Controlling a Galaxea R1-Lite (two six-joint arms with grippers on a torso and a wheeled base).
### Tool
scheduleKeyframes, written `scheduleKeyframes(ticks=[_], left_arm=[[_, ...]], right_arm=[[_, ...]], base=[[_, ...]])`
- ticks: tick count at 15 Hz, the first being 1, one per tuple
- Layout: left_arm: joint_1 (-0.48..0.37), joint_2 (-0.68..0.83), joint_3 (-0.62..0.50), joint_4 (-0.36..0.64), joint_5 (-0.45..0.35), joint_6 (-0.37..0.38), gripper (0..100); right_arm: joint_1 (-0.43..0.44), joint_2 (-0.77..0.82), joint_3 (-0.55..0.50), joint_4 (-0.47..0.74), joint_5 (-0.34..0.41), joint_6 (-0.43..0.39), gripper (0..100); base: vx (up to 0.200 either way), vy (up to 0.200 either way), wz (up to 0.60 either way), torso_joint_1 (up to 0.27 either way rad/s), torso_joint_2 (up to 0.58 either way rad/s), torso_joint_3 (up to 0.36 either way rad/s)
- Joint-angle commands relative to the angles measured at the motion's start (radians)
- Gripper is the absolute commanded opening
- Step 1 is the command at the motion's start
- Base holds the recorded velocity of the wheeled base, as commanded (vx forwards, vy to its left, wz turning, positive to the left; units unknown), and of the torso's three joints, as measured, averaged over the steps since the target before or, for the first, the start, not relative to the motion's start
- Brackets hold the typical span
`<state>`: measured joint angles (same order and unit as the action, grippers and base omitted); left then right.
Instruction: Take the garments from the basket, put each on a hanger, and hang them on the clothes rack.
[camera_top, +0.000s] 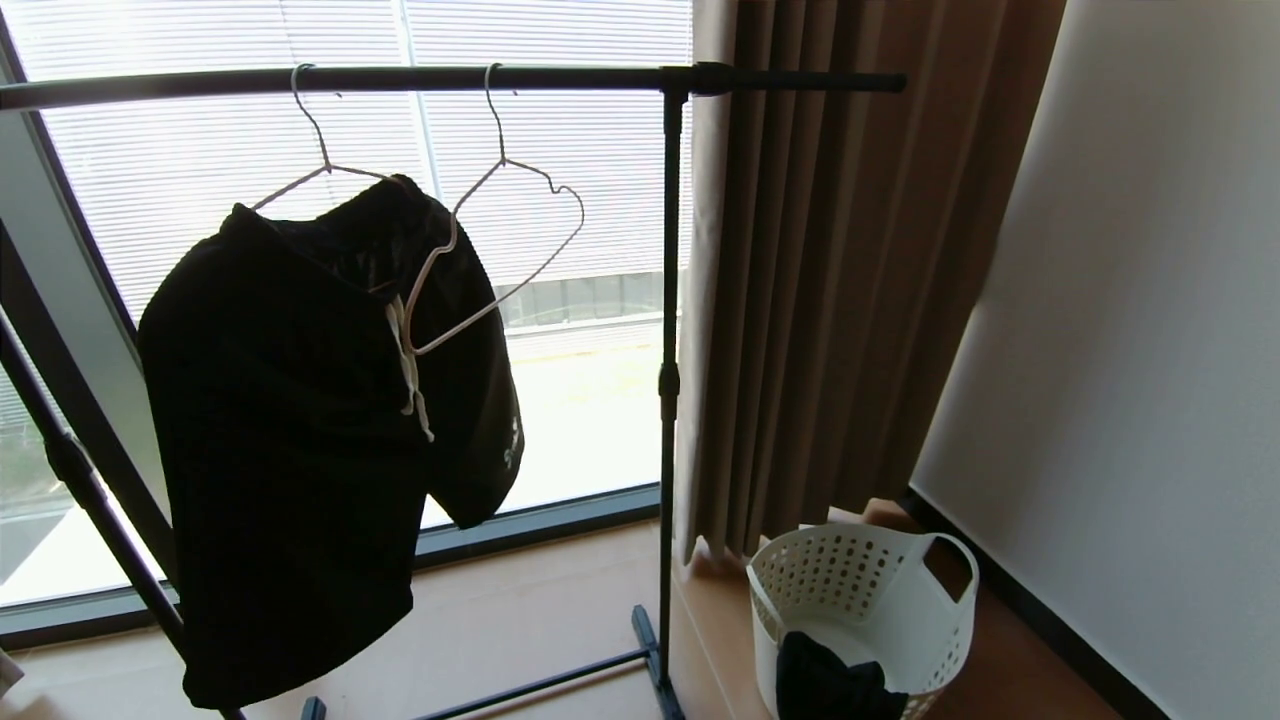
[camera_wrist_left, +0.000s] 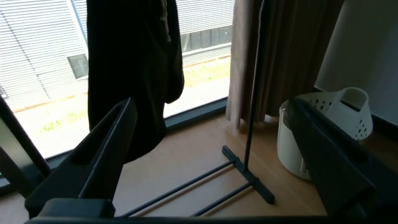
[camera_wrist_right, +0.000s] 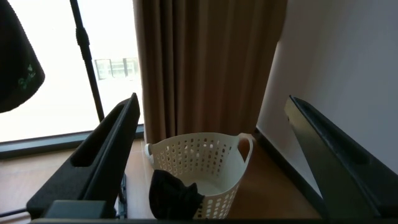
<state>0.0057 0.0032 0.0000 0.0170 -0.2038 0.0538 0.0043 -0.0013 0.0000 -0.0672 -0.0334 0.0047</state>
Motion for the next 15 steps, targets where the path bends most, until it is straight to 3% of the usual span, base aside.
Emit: scheduleKeyframes(ticks=[1, 3, 9, 12, 15], left_arm=[[0.0, 0.001, 0.0, 0.0, 0.0, 0.0, 100], [0.0, 0.001, 0.0, 0.0, 0.0, 0.0, 100], [0.0, 0.001, 0.0, 0.0, 0.0, 0.0, 100], [0.0, 0.001, 0.0, 0.0, 0.0, 0.0, 100], [0.0, 0.001, 0.0, 0.0, 0.0, 0.0, 100]], right_arm=[[0.0, 0.001, 0.0, 0.0, 0.0, 0.0, 100], [0.0, 0.001, 0.0, 0.0, 0.0, 0.0, 100], [0.0, 0.001, 0.0, 0.0, 0.0, 0.0, 100], [0.0, 0.001, 0.0, 0.0, 0.0, -0.002, 100], [0.0, 0.001, 0.0, 0.0, 0.0, 0.0, 100]], base=[[0.0, 0.0, -0.6, 0.007, 0.0, -0.002], [0.0, 0.0, -0.6, -0.002, 0.0, 0.005], [0.0, 0.0, 0.0, 0.0, 0.0, 0.0], [0.2, -0.2, 0.0, -0.003, 0.0, 0.009], [0.0, -0.133, 0.0, 0.006, 0.0, 0.003]])
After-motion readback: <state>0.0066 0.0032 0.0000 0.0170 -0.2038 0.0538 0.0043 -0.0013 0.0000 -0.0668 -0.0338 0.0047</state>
